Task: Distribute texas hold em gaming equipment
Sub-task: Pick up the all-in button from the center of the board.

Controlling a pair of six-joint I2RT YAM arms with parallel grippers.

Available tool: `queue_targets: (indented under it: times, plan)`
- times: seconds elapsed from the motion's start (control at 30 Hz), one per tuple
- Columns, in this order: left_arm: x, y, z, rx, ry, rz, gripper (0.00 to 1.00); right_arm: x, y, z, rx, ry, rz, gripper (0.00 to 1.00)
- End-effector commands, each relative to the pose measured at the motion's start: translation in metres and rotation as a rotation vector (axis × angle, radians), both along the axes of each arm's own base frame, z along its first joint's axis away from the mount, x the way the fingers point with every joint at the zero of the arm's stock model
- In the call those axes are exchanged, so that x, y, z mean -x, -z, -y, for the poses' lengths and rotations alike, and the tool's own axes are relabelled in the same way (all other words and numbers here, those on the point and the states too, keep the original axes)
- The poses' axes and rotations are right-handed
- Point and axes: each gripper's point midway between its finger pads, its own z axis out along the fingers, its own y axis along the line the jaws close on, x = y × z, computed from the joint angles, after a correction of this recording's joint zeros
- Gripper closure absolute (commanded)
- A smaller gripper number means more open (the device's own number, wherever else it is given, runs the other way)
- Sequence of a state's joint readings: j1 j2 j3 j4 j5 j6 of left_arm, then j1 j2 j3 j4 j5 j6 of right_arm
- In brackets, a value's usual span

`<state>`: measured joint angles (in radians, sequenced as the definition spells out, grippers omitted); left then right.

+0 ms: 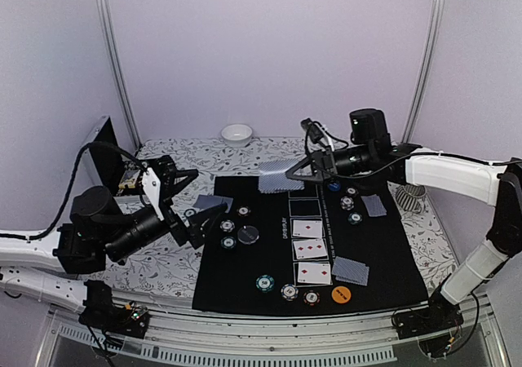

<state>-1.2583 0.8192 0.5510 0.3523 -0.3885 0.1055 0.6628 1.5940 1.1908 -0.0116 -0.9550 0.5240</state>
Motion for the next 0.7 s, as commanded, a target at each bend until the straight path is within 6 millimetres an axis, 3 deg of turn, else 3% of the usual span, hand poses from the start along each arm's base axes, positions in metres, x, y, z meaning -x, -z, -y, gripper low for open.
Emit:
queue_targets:
  times: [0.0,0.17,0.27,0.37,0.5,0.67]
  plan:
    - [-0.041,0.032,-0.036,-0.041,-0.241,-0.275,0.02,-0.03,-0.011,0.054,0.022,0.19,0.091,0.98]
    - [-0.095,0.064,-0.095,-0.04,-0.527,-0.59,0.02,-0.043,-0.006,0.09,0.05,0.276,0.155,0.98]
    - [-0.122,0.089,-0.141,-0.072,-0.737,-0.727,0.02,-0.043,-0.002,0.096,0.061,0.276,0.171,0.98]
    - [-0.144,0.116,-0.175,-0.122,-0.865,-0.819,0.02,-0.043,0.001,0.099,0.072,0.269,0.182,0.98]
    - [-0.165,0.156,-0.231,-0.106,-1.033,-0.963,0.02,-0.045,0.001,0.106,0.08,0.267,0.201,0.98]
    - [-0.169,0.205,-0.294,-0.015,-1.226,-1.112,0.02,-0.046,-0.001,0.111,0.085,0.272,0.221,0.98]
